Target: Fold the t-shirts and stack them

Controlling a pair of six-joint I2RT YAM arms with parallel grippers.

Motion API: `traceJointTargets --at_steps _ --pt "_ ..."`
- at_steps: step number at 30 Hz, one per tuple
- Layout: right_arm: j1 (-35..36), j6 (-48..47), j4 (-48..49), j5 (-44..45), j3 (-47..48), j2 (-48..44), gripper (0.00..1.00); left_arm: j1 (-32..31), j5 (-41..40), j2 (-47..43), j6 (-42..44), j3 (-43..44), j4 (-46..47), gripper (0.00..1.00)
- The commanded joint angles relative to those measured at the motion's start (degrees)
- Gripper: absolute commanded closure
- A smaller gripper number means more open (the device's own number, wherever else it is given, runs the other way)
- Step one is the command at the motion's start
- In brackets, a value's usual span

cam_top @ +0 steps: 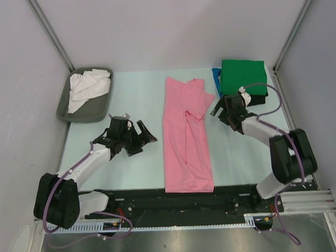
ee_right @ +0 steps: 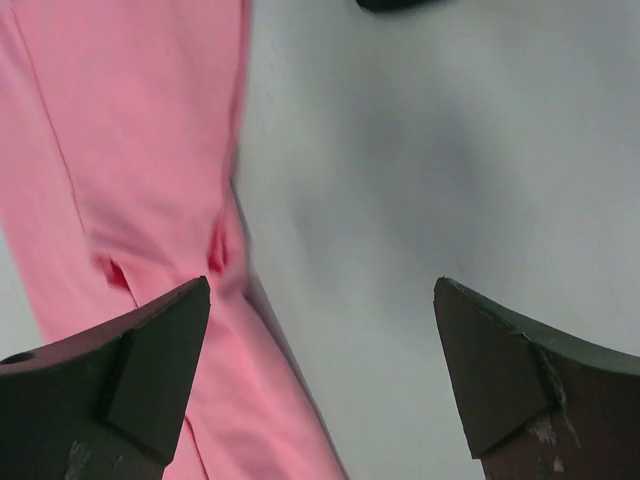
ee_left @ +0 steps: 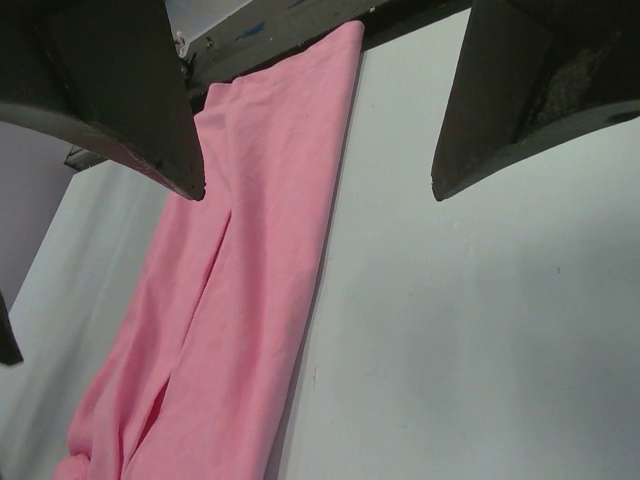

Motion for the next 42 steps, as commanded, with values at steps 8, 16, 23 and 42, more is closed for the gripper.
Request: traceJointTargets --at_steps 8,16,23,42 --pt "-4.6 -0.3 19.5 -10.7 24.5 30.1 0.04 0.0 0.2 2.7 2.9 1.8 2.8 0.0" --pt "-2.4 -2.5 10.3 -11.2 42.0 44.4 0.06 1.2 0.4 5.6 4.8 4.1 2.0 0.0" --pt "3.2 -6.9 -5.8 -6.8 64.6 57.9 0.13 2.4 1.3 7.8 5.2 4.2 2.6 0.0" --pt "2.8 -2.2 -16.3 -1.6 91.2 70.3 0.06 4.8 1.4 9.2 6.7 5.5 1.1 0.01"
